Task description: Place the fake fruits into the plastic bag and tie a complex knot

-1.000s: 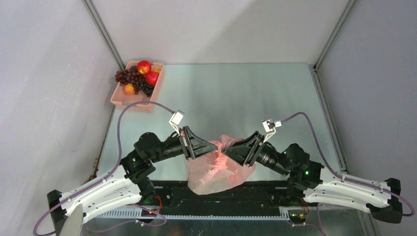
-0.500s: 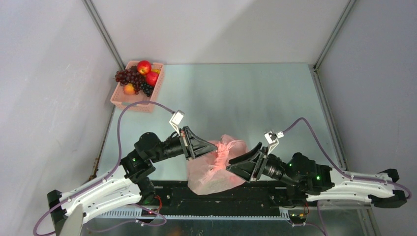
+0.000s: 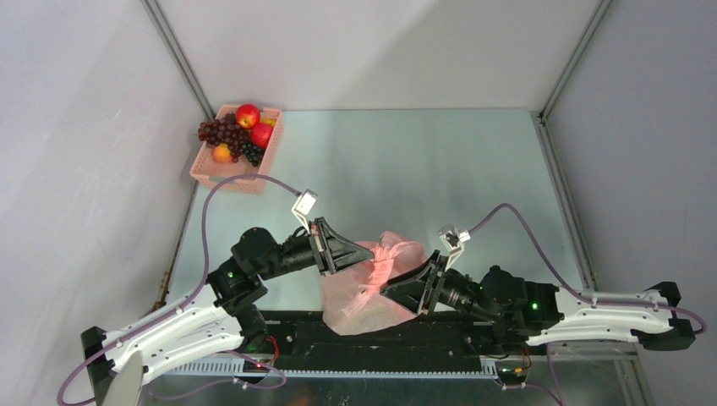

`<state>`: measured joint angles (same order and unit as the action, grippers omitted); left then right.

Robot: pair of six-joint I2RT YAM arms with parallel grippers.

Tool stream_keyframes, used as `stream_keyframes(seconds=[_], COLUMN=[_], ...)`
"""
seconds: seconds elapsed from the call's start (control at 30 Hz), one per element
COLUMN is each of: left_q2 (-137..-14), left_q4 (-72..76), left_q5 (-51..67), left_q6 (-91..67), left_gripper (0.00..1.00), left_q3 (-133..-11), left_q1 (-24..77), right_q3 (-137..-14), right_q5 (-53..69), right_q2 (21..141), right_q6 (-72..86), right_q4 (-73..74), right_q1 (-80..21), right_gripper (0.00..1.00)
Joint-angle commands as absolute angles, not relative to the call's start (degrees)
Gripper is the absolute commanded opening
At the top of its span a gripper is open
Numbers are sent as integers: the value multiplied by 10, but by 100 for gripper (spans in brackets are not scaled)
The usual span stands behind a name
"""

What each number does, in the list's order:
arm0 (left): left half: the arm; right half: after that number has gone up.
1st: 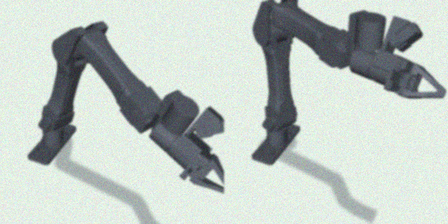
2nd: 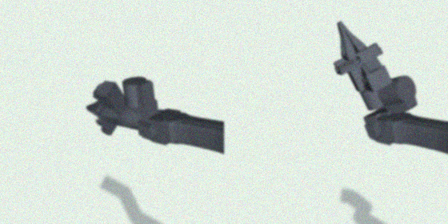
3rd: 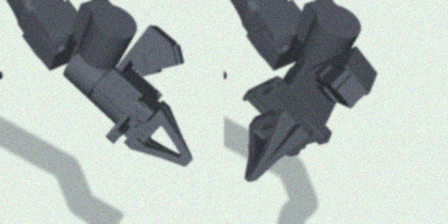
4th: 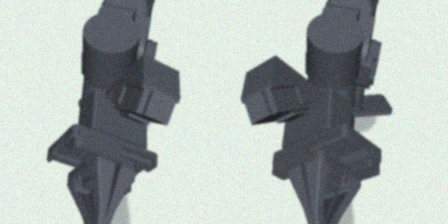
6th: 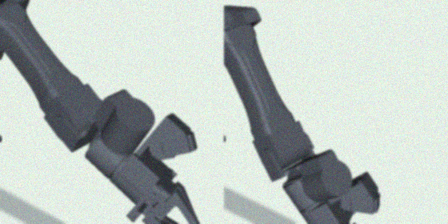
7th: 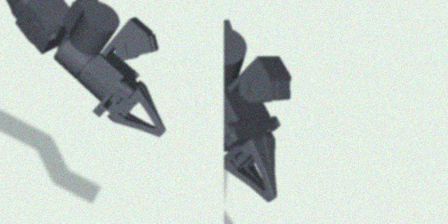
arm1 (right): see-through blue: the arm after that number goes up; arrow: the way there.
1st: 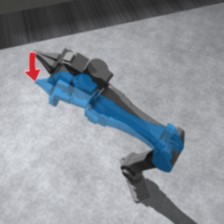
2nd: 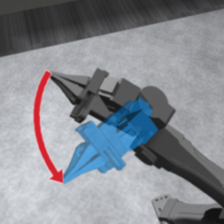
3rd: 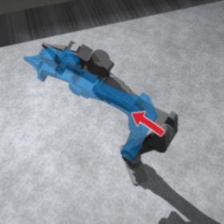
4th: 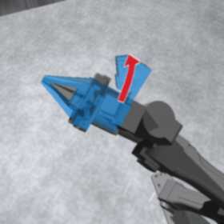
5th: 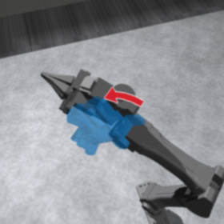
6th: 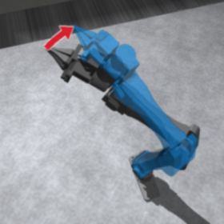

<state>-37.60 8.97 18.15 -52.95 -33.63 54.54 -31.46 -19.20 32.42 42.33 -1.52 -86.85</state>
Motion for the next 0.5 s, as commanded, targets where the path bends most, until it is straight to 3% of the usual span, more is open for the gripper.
stream_keyframes(seconds=[0.0, 0.13, 0.23, 0.33, 0.47], left_q2=[-373, -373, -373, -372, -355], left_q4=[99, 99, 98, 95, 58], left_q5=[173, 174, 174, 169, 109], left_q6=[-520, -521, -520, -519, -499], left_gripper=[0, 0, 0, 0, 0], left_q3=[-333, -335, -336, -338, -344], left_q1=[541, 541, 542, 542, 537], right_q3=[-316, -316, -316, -316, -316], right_q5=[-195, -188, -183, -187, -195], right_q2=[336, 345, 347, 345, 338], right_q6=[413, 413, 414, 415, 417], right_q4=[-56, -65, -67, -62, -47], right_q1=[-868, -866, -862, -859, -857], right_gripper=[41, 35, 25, 1, 0])
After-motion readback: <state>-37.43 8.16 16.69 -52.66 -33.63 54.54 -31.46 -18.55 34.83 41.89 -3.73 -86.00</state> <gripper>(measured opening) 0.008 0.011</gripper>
